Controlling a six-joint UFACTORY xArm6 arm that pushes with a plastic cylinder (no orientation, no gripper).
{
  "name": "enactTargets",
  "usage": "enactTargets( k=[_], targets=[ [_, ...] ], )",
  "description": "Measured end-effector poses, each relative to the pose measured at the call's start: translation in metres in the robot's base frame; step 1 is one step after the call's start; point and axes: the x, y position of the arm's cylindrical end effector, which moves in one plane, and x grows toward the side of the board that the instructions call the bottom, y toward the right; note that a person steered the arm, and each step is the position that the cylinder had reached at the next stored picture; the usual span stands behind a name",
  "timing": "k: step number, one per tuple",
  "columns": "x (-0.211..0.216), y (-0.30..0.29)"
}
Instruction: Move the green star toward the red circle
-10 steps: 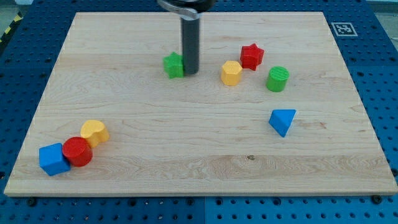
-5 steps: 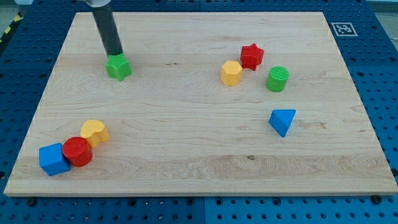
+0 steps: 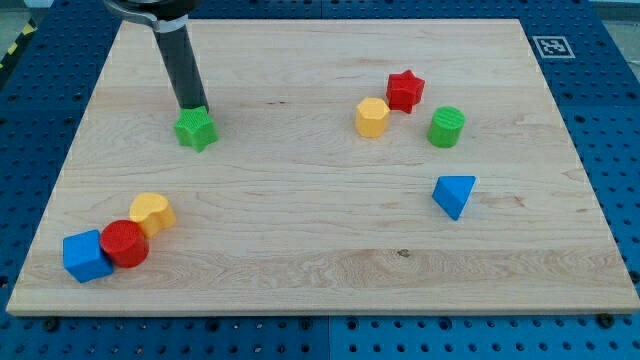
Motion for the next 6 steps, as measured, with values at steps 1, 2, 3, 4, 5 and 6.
enactTargets(
  k=[1,2,3,4,5,6],
  targets=[
    [0.002,0.001],
    [0.009,0.009],
    [0.021,0.011],
    [0.036,0.011],
    [0.052,0.011],
    [0.056,0.015]
  ],
)
